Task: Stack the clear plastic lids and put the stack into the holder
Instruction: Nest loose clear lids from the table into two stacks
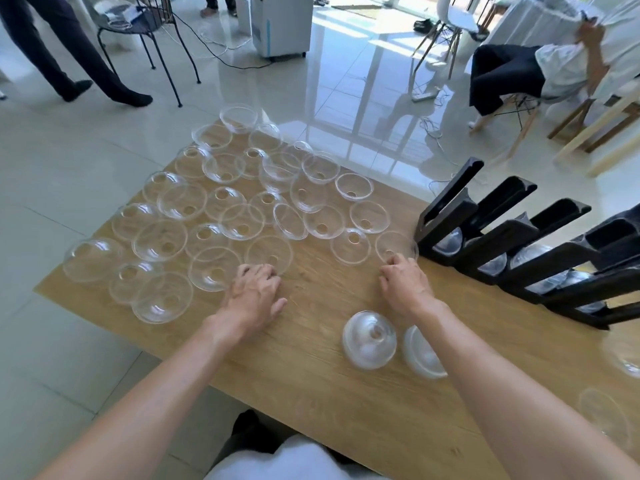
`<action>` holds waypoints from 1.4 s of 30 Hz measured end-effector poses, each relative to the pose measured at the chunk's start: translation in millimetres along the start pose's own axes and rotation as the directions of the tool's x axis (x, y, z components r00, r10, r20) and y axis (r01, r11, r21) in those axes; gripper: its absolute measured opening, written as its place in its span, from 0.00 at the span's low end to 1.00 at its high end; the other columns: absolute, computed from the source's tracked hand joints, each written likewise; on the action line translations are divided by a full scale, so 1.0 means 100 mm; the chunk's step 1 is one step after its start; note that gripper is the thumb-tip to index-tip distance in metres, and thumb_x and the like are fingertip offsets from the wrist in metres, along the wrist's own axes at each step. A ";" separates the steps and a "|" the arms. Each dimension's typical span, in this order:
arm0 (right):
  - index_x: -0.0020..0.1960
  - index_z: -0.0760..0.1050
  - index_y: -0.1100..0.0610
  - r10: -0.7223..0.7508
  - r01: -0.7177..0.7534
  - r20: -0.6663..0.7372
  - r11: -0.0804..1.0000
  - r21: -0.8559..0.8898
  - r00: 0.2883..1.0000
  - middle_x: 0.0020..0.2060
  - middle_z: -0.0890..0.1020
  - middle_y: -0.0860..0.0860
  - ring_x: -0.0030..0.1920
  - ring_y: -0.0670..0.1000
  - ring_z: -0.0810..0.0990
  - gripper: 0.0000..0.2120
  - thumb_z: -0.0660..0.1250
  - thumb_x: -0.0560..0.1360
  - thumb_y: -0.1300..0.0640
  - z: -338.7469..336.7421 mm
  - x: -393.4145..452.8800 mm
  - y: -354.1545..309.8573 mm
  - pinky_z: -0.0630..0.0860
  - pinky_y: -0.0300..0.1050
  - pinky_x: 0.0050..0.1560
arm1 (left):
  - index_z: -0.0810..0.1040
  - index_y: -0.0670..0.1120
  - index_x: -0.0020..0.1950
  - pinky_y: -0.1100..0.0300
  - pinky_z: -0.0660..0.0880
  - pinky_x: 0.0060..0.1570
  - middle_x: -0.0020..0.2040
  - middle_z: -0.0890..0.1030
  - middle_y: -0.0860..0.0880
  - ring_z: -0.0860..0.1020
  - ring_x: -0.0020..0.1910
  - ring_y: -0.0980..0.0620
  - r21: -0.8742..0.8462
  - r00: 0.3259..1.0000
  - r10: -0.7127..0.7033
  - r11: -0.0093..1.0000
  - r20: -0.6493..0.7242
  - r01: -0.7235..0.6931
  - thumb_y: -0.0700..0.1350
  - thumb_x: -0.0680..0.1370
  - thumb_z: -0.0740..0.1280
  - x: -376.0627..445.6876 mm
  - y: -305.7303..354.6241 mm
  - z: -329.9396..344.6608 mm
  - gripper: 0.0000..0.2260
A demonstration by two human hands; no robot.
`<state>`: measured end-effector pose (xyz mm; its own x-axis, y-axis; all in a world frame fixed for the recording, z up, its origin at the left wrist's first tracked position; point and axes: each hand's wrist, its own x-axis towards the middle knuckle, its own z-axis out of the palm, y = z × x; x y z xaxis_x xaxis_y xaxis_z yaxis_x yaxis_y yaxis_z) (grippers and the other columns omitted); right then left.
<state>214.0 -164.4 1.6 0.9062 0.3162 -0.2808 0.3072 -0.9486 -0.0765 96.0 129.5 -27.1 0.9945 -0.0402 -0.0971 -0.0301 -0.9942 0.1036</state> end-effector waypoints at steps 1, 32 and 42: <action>0.55 0.83 0.59 -0.012 0.012 -0.029 1.000 0.009 1.000 0.62 0.75 0.51 0.58 0.56 0.74 0.14 0.60 0.83 0.55 0.01 -0.03 0.02 0.74 0.51 0.60 | 0.81 0.48 0.62 0.52 0.59 0.68 0.65 0.77 0.50 0.74 0.65 0.50 0.000 0.999 0.024 1.000 -0.042 -0.024 0.58 0.80 0.66 -0.02 0.02 -0.01 0.18; 0.74 0.67 0.51 0.267 -0.302 0.140 0.860 0.412 0.953 0.68 0.72 0.54 0.65 0.54 0.76 0.36 0.76 0.72 0.40 -0.14 -0.32 0.51 0.75 0.53 0.65 | 0.64 0.53 0.78 0.51 0.69 0.70 0.73 0.67 0.56 0.68 0.70 0.55 -0.639 0.987 -0.146 0.754 0.066 0.154 0.60 0.76 0.72 -0.27 0.42 0.06 0.34; 0.78 0.59 0.48 0.077 -0.104 0.117 0.964 0.246 0.990 0.71 0.66 0.56 0.68 0.57 0.68 0.39 0.76 0.74 0.50 0.05 -0.20 0.18 0.69 0.57 0.68 | 0.59 0.57 0.80 0.47 0.61 0.75 0.79 0.59 0.49 0.59 0.77 0.47 -0.301 0.983 -0.003 0.952 0.186 0.060 0.52 0.74 0.76 -0.06 0.56 0.06 0.39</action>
<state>199.6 -187.6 1.6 0.8868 0.2382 -0.3961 0.1306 -0.9512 -0.2796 88.0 73.2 -26.9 0.9585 -0.0550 -0.2799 0.0615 -0.9183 0.3911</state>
